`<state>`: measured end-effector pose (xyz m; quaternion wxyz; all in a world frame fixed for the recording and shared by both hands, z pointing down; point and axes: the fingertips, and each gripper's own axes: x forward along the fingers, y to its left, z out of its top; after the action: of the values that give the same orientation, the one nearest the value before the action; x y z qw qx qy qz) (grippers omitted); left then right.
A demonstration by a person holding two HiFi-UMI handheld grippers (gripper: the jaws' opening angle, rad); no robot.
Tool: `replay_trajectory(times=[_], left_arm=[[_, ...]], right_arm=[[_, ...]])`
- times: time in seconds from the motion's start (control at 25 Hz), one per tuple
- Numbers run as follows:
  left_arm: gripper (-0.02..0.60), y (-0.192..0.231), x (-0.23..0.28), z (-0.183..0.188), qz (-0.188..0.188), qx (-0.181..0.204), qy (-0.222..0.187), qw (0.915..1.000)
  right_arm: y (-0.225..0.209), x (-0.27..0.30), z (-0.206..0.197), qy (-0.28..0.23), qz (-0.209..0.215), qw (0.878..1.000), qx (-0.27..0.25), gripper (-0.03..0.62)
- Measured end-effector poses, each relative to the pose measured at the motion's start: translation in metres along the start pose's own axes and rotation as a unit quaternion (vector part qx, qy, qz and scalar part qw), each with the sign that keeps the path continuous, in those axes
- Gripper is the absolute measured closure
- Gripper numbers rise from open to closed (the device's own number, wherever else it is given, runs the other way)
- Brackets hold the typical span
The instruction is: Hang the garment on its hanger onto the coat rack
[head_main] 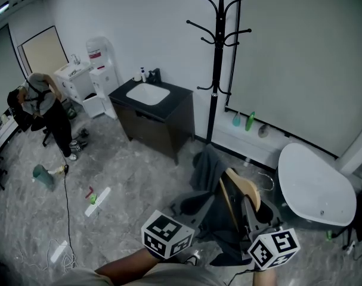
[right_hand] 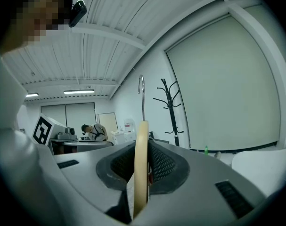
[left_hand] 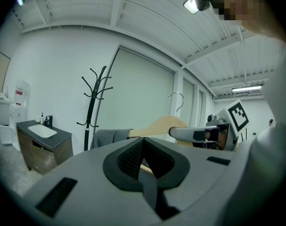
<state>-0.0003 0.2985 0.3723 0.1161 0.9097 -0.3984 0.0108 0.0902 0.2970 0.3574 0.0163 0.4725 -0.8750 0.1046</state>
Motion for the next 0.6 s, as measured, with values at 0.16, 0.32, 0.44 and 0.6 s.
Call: replay_trajectory(times=[0.16,0.32,0.44,0.6], left_arm=[[0.577,0.002,0.013,0.002,0.003,0.000,-0.001,1.0000],[0.577,0.010,0.030,0.002,-0.001,-0.001,-0.001,1.0000],[0.577,0.023,0.049,0.005,-0.006,-0.004,-0.001,1.0000],[0.575,0.047,0.079,0.010,-0.019,-0.005,-0.002,0.9998]], right_arm=[[-0.013,0.003,0.006,0.001,-0.001,1.000,-0.002,0.531],[-0.031,0.011,0.011,-0.002,-0.012,1.000,-0.004,0.531],[-0.047,0.024,0.017,-0.001,-0.022,1.000,-0.005,0.531],[-0.070,0.049,0.024,-0.003,-0.038,0.999,-0.009,0.531]])
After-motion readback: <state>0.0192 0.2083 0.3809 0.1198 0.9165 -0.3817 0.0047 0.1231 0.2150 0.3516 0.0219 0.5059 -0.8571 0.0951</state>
